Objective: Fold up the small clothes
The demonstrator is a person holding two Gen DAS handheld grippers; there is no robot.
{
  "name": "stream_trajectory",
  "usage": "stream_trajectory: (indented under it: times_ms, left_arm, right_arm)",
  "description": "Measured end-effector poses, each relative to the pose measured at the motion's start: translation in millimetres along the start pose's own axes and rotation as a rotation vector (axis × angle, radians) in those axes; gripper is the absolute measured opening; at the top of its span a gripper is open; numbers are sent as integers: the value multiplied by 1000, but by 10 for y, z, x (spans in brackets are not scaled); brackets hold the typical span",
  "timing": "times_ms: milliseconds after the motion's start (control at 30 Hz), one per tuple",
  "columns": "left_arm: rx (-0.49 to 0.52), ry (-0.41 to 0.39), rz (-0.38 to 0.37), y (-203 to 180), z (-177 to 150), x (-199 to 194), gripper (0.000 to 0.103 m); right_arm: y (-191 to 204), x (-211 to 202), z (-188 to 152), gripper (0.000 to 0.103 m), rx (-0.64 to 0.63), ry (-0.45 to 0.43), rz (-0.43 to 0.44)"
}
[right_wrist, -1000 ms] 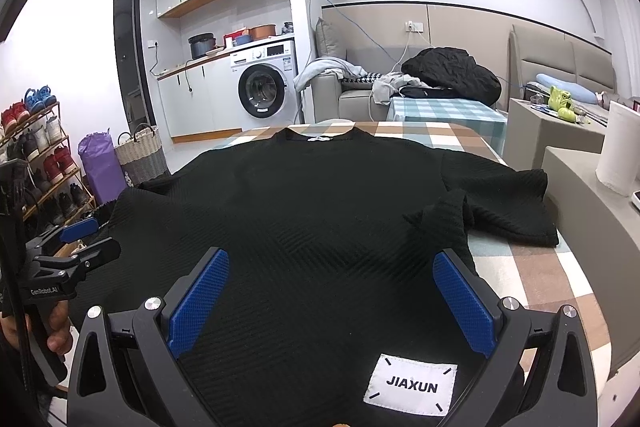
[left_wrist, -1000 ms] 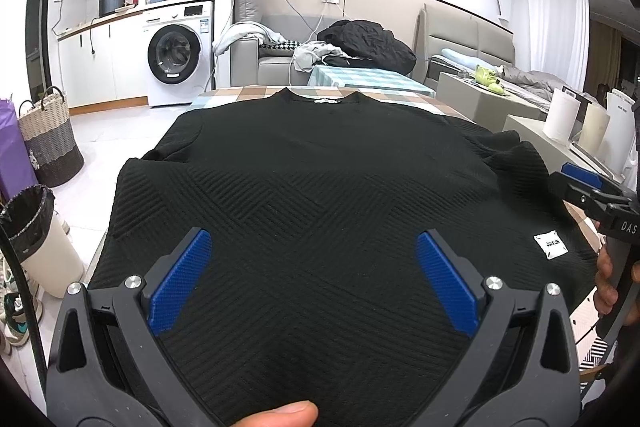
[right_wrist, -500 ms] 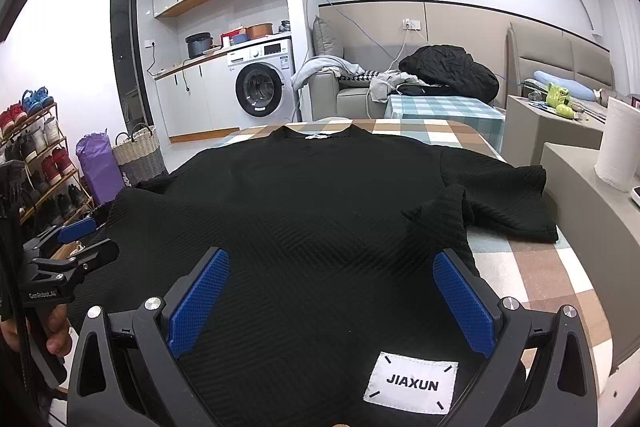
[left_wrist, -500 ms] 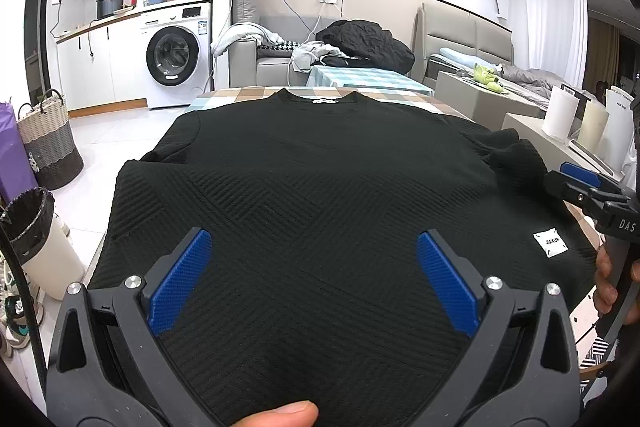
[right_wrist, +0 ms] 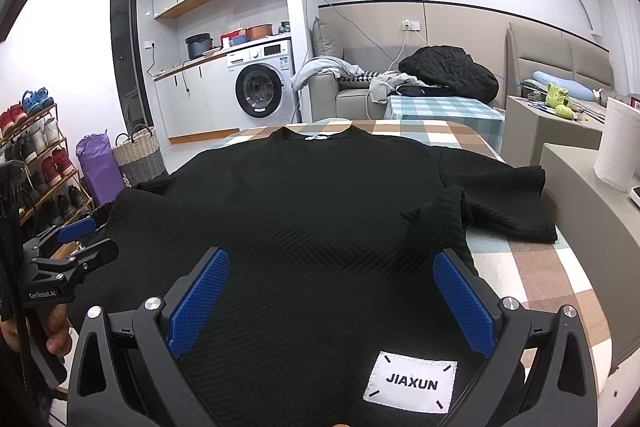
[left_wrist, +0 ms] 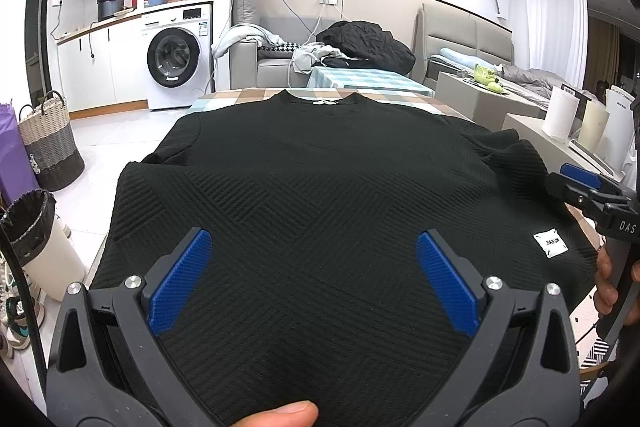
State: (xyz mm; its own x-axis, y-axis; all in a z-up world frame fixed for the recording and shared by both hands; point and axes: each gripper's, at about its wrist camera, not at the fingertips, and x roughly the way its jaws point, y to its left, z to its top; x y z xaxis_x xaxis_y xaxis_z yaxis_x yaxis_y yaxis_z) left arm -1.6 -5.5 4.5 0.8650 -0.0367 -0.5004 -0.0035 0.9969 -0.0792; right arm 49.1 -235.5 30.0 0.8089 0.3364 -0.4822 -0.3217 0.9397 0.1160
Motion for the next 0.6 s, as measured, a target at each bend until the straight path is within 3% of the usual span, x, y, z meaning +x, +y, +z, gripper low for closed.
stream_trajectory:
  times_ms: [600]
  left_arm:
    - [-13,40,19,30,15,22,102]
  right_arm:
    - [89,-99,55,103,28,-11,66]
